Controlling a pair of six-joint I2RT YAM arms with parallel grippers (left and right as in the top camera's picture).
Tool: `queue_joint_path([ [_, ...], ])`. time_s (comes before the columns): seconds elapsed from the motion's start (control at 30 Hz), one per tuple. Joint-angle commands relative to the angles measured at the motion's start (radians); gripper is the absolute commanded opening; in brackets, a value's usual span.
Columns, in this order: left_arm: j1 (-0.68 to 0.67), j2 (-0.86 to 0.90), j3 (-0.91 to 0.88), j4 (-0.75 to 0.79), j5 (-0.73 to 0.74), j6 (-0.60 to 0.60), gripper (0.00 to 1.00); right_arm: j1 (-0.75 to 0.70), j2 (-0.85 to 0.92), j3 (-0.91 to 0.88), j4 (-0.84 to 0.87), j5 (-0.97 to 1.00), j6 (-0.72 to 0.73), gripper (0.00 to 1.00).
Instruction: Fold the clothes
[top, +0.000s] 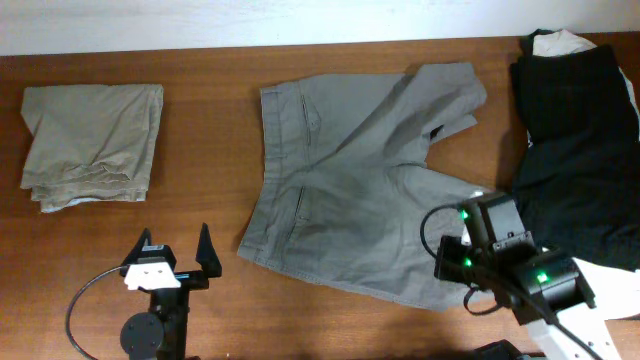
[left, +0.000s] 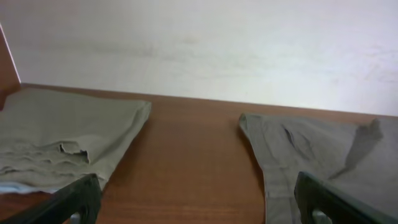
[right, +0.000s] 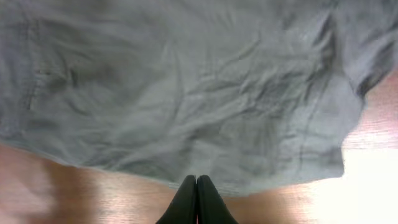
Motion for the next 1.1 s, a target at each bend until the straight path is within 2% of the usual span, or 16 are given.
queue_joint_path([
  [0.0, 0.006, -0.005, -0.003, 0.052, 0.006, -0.003, 0.99, 0.006, -0.033, -0.028, -0.013, -0.066, 0.024, 0.04],
  [0.03, 0.006, -0.005, -0.003, 0.071, 0.063, -0.003, 0.99, 0.006, -0.033, -0.028, -0.016, -0.066, 0.024, 0.04],
  [0.07, 0.006, -0.004, -0.003, 0.089, 0.217, -0.003, 0.99, 0.006, -0.034, -0.028, -0.021, -0.066, 0.032, 0.04],
  [0.13, 0.006, 0.037, 0.003, 0.087, 0.389, -0.003, 0.99, -0.012, -0.033, -0.027, -0.027, -0.058, 0.058, 0.04],
  [0.27, 0.006, 0.254, 0.144, 0.064, 0.389, -0.002, 0.99, -0.069, -0.034, -0.027, -0.027, -0.058, 0.058, 0.04],
  [0.37, -0.011, 0.581, 0.357, 0.021, 0.390, 0.003, 0.99, -0.083, -0.033, -0.027, -0.024, -0.058, 0.057, 0.04],
  [0.47, -0.126, 0.855, 0.541, -0.023, 0.374, 0.116, 0.99, -0.083, -0.034, -0.027, -0.025, -0.042, 0.057, 0.04],
  [0.6, -0.348, 1.149, 0.751, -0.106, 0.142, 0.203, 0.99, -0.083, -0.033, -0.027, -0.026, -0.032, 0.057, 0.04],
  [0.63, -0.419, 1.281, 0.845, -0.188, 0.048, 0.209, 0.99, -0.083, -0.033, -0.027, -0.025, -0.031, 0.057, 0.04],
  [0.7, -0.452, 1.417, 0.940, -0.230, 0.102, 0.209, 0.99, -0.083, -0.033, -0.027, -0.026, -0.031, 0.057, 0.04],
  [0.77, -0.452, 1.490, 0.950, -0.126, 0.221, 0.206, 0.99, -0.083, -0.033, -0.027, -0.028, -0.023, 0.057, 0.04],
  [0.83, -0.452, 1.517, 0.950, -0.066, 0.271, 0.205, 0.99, -0.083, -0.033, -0.027, -0.028, -0.016, 0.057, 0.04],
  [0.87, -0.453, 1.529, 0.950, -0.034, 0.323, 0.205, 0.61, -0.083, -0.033, -0.027, -0.027, -0.016, 0.057, 0.04],
  [0.9, -0.454, 1.532, 0.950, -0.031, 0.288, 0.204, 0.01, -0.083, -0.033, -0.027, -0.027, -0.008, 0.057, 0.04],
  [0.97, -0.473, 1.535, 0.950, -0.055, 0.135, 0.167, 0.01, -0.083, -0.033, -0.027, -0.027, -0.005, 0.057, 0.04],
  [1.07, -0.494, 1.595, 0.951, -0.058, 0.030, 0.168, 0.01, -0.083, -0.033, -0.027, -0.021, -0.005, 0.057, 0.04],
])
